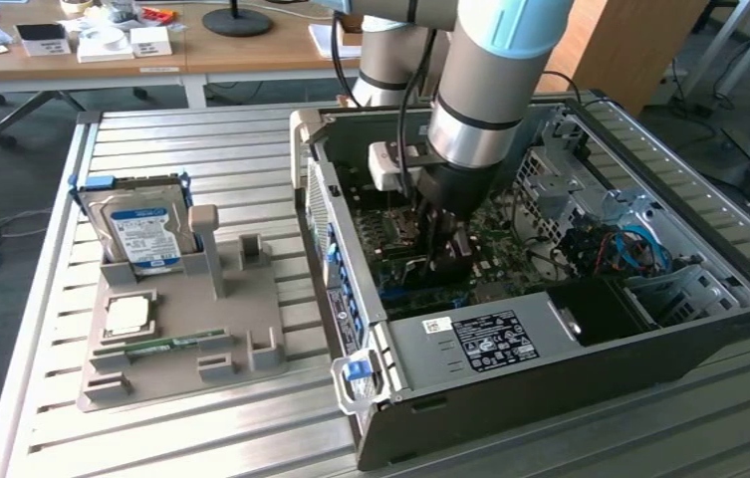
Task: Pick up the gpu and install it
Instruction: 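Insert the gpu into the slot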
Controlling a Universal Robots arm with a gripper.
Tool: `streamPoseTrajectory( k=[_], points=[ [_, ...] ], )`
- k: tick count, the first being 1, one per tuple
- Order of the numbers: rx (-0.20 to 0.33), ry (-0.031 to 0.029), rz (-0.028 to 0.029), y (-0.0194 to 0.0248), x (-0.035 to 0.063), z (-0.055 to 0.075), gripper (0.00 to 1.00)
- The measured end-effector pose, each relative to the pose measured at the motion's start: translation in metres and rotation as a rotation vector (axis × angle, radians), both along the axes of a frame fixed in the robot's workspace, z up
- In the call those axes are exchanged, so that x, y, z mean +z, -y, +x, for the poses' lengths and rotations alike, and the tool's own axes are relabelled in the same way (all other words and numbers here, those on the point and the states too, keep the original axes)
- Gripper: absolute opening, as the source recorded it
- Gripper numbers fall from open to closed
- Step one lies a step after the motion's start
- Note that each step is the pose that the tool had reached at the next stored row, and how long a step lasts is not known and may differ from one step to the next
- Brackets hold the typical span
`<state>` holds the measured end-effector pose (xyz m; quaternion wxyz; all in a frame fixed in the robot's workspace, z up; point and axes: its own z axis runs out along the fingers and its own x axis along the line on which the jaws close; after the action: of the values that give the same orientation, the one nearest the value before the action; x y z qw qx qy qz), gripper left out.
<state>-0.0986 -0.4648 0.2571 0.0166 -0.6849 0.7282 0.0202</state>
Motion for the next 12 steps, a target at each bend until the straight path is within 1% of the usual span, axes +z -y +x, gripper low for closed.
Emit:
streamPoseTrajectory(
  k=[8,10,11,12],
  points=[
    [0.000,0.0004,0.0001,0.0000,0.0262,0.000,0.46],
    [0.000,0.0014,0.0001,0.0000,0.0422,0.000,0.46],
    [0.000,0.0017,0.0012,0.0000,0.0499,0.000,0.46],
    [0.000,0.0018,0.0012,0.0000,0.0523,0.000,0.46]
  ],
)
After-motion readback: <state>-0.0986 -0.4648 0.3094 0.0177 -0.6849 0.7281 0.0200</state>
